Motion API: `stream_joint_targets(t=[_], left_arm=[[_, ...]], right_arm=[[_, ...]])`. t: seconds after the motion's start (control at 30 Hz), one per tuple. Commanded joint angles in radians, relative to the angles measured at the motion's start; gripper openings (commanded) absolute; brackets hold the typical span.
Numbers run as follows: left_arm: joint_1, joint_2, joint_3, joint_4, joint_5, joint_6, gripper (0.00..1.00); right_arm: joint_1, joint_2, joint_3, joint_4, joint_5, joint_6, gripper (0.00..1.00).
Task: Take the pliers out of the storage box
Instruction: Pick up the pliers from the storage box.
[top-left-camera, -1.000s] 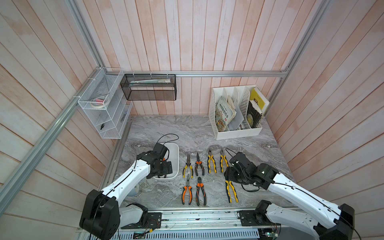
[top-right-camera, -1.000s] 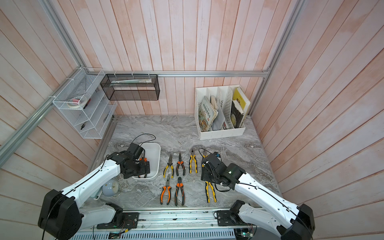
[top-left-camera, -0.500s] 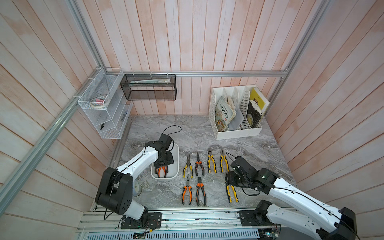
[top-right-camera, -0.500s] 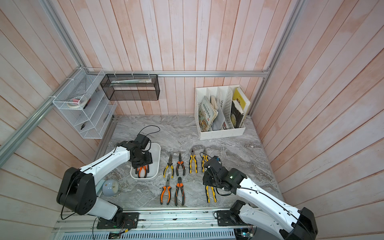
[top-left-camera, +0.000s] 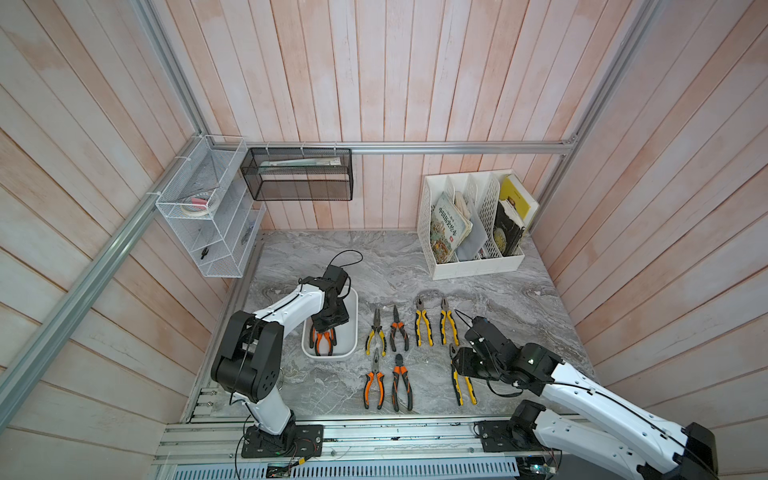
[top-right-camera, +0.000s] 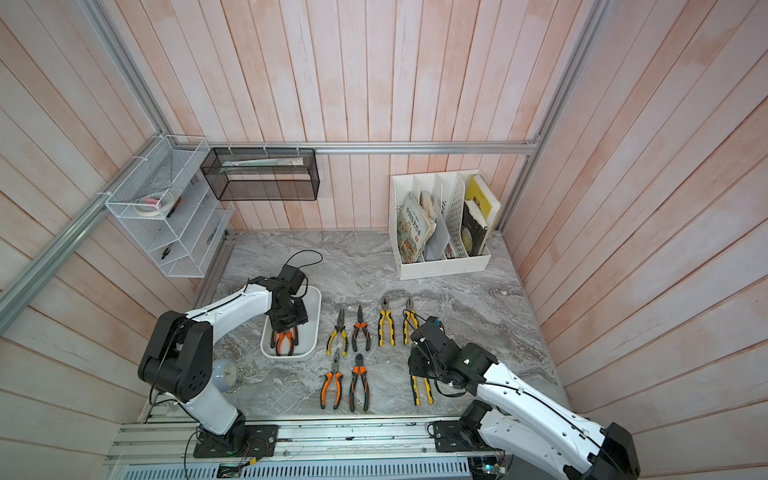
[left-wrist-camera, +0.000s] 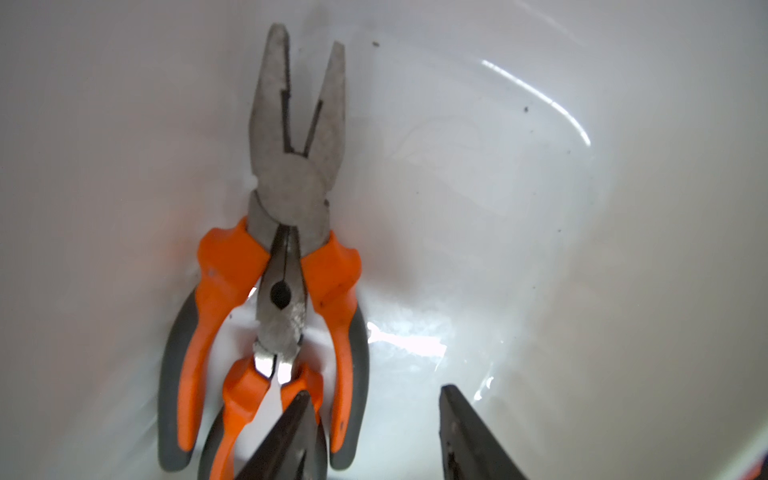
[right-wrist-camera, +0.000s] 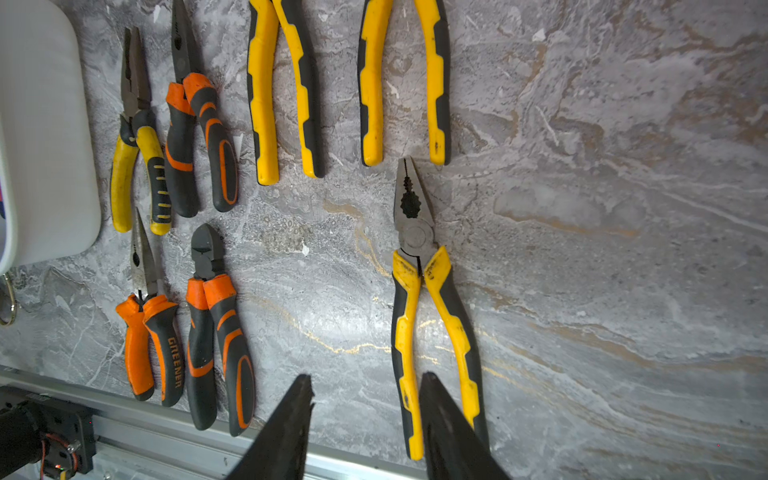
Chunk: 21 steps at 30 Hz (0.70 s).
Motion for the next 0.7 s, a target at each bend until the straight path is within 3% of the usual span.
stream_joint_targets(t=[0.0,0.4,0.53,0.6,0.63,0.67], left_arm=[[0.003,0.048,0.025,0.022,0.0,-0.015,0.48],[0.007,0.127,0.012,0.064,-0.035,-0.02,0.41],[0.01,0.119,-0.001,0.104,-0.023,-0.02,0.29],[0.009,0.104,-0.004,0.114,-0.024,-0.021,0.15],[0.011,0.093,-0.006,0.116,-0.027,-0.023,0.04],[0.01,0.079,-0.006,0.113,-0.031,-0.025,0.0]], right_arm=[[0.005,0.01,-0.015,0.021,-0.008,-0.017,0.45],[0.005,0.034,-0.038,0.052,-0.028,-0.024,0.44],[0.004,0.036,-0.042,0.056,-0.031,-0.017,0.43],[0.005,0.033,-0.046,0.062,-0.04,-0.012,0.43],[0.003,0.032,-0.049,0.066,-0.044,-0.009,0.43],[0.005,0.031,-0.05,0.072,-0.05,-0.005,0.43]])
